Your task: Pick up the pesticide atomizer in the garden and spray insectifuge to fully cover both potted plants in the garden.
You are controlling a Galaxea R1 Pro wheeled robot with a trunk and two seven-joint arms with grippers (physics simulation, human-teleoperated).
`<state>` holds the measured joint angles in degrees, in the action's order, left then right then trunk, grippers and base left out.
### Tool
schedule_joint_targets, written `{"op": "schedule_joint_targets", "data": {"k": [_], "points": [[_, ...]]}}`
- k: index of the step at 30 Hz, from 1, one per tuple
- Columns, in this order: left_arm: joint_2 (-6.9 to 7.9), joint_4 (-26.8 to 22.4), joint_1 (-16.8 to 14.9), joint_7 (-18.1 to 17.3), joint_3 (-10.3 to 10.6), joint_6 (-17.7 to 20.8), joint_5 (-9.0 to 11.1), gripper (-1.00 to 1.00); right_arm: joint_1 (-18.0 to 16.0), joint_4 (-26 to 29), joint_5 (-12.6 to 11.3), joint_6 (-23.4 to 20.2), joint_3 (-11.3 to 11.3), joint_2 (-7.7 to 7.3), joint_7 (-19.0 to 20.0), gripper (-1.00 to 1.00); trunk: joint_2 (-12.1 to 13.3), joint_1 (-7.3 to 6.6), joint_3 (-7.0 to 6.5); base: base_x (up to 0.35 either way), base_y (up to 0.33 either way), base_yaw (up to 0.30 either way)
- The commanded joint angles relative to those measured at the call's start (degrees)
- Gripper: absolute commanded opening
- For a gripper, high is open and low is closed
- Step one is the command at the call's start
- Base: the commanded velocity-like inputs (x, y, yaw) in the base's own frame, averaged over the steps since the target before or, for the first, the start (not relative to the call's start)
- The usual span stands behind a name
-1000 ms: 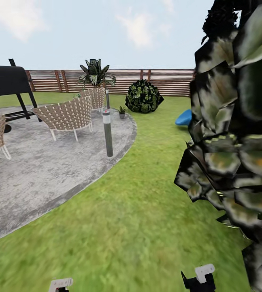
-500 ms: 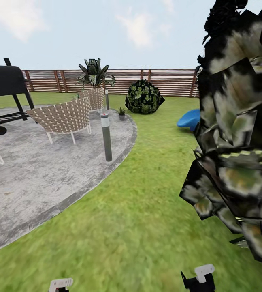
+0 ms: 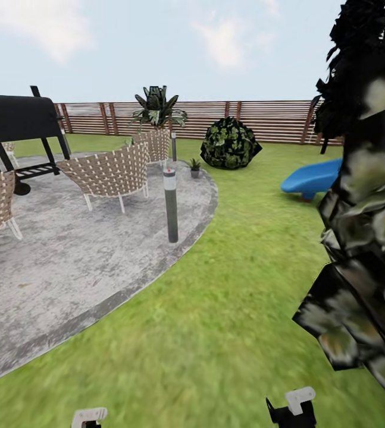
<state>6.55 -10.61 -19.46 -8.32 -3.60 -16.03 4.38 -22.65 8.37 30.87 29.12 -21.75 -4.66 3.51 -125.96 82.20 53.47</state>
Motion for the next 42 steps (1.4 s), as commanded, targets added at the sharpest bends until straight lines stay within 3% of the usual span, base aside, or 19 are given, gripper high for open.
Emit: {"op": "schedule_joint_targets", "data": {"k": [1, 42], "points": [[-0.03, 0.1, 0.0, -0.6, -0.4, -0.1, 0.5, -1.00, 0.0, 0.0, 0.2, 0.2, -0.5, 0.00, 0.4, 1.00, 0.0, 0.03, 0.05, 0.340, 0.000, 0.180], [-0.04, 0.1, 0.0, -0.6, -0.4, -0.1, 0.5, -1.00, 0.0, 0.0, 0.2, 0.2, -0.5, -0.05, 0.4, 1.00, 0.0, 0.03, 0.05, 0.339, 0.003, 0.024]]}}
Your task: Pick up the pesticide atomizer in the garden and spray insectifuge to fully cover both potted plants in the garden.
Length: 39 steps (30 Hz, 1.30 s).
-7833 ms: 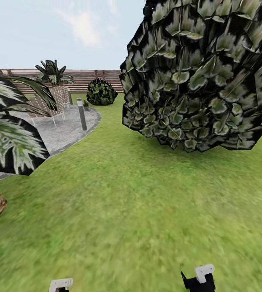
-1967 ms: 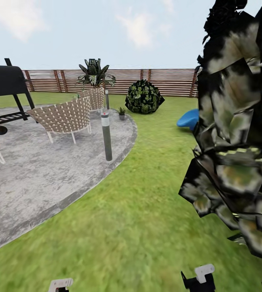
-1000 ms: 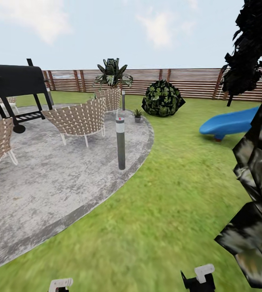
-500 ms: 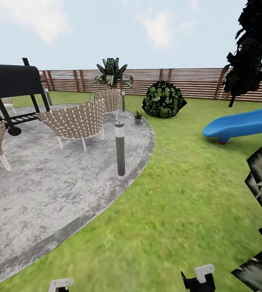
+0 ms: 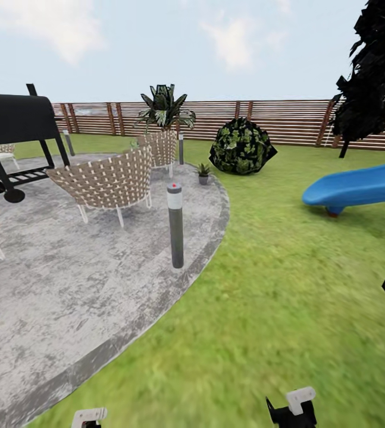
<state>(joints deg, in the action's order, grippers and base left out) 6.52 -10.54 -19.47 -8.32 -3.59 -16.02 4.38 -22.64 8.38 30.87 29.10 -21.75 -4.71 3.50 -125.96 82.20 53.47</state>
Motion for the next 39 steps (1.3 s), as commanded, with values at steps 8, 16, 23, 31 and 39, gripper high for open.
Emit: {"op": "schedule_joint_targets", "data": {"k": [8, 16, 23, 31, 39], "points": [[0.00, 0.1, 0.0, -0.6, -0.4, -0.1, 0.5, -1.00, 0.0, 0.0, 0.2, 0.2, -0.5, -0.04, 0.4, 1.00, 0.0, 0.03, 0.05, 0.339, 0.136, 0.000], [-0.01, 0.1, 0.0, -0.6, -0.4, -0.1, 0.5, -1.00, 0.0, 0.0, 0.2, 0.2, -0.5, -0.04, 0.4, 1.00, 0.0, 0.03, 0.05, 0.337, 0.080, 0.000], [-0.01, 0.1, 0.0, -0.6, -0.4, -0.1, 0.5, -1.00, 0.0, 0.0, 0.2, 0.2, -0.5, -0.04, 0.4, 1.00, 0.0, 0.03, 0.05, 0.338, 0.002, 0.000], [-0.01, 0.1, 0.0, -0.6, -0.4, -0.1, 0.5, -1.00, 0.0, 0.0, 0.1, 0.2, -0.5, -0.04, 0.4, 1.00, 0.0, 0.03, 0.05, 0.338, 0.000, -0.024], [0.00, 0.1, 0.0, -0.6, -0.4, -0.1, 0.5, -1.00, 0.0, 0.0, 0.1, 0.3, -0.5, -0.04, 0.4, 1.00, 0.0, 0.03, 0.05, 0.338, 0.000, -0.232]]}}
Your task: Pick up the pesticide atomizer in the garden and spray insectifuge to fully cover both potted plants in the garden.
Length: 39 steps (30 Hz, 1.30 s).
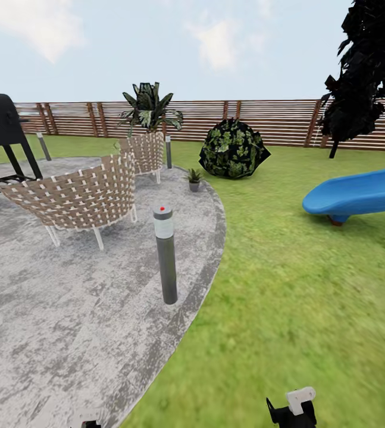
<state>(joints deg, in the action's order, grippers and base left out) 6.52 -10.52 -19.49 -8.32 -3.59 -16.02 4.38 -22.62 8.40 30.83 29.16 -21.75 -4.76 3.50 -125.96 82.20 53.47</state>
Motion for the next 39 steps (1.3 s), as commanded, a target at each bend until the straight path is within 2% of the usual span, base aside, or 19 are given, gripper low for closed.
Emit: {"op": "schedule_joint_targets", "data": {"k": [1, 20, 35, 39], "points": [[-0.01, 0.1, 0.0, -0.6, -0.4, -0.1, 0.5, -1.00, -0.1, 0.0, 0.2, 0.2, -0.5, 0.01, 0.4, 1.00, 0.0, 0.03, 0.05, 0.338, 0.000, -0.293], [0.04, 0.1, 0.0, -0.6, -0.4, -0.1, 0.5, -1.00, -0.1, 0.0, 0.2, 0.2, -0.5, 0.01, 0.4, 1.00, 0.0, 0.03, 0.18, 0.334, 0.000, -0.298], [-0.01, 0.0, 0.0, -0.6, -0.4, 0.0, 0.5, -1.00, -0.1, 0.0, 0.2, 0.2, -0.5, 0.06, 0.3, 1.00, 0.0, 0.03, 0.70, 0.033, 0.000, -0.293], [-0.02, 0.0, 0.0, -0.6, -0.3, 0.0, 0.4, -1.00, -0.1, 0.0, 0.2, 0.2, -0.5, 0.09, 0.3, 1.00, 0.0, 0.03, 0.78, 0.219, 0.000, -0.138]]}}
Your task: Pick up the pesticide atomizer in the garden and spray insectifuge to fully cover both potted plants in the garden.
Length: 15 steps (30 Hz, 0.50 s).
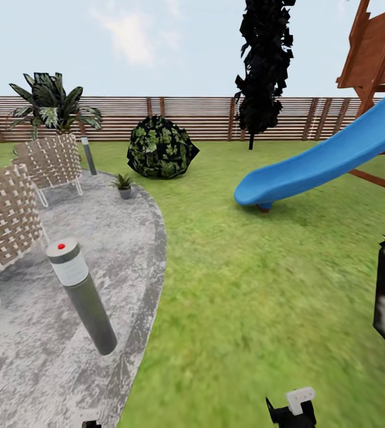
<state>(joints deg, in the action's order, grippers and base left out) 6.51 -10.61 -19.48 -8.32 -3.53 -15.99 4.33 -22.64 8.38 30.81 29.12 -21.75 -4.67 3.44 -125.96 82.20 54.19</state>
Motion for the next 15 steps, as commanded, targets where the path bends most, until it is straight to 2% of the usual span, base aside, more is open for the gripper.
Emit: {"op": "schedule_joint_targets", "data": {"k": [1, 15], "points": [[-0.05, 0.1, 0.0, -0.6, -0.3, -0.1, 0.4, -1.00, 0.0, 0.0, 0.2, 0.2, -0.5, 0.05, 0.3, 1.00, 0.0, 0.02, 0.05, 0.313, 0.000, -0.029], [-0.09, 0.1, 0.0, -0.6, -0.3, -0.1, 0.3, -1.00, 0.0, 0.0, 0.1, 0.2, -0.5, 0.00, 0.4, 1.00, 0.0, 0.02, 0.06, 0.336, 0.000, -0.002]]}}
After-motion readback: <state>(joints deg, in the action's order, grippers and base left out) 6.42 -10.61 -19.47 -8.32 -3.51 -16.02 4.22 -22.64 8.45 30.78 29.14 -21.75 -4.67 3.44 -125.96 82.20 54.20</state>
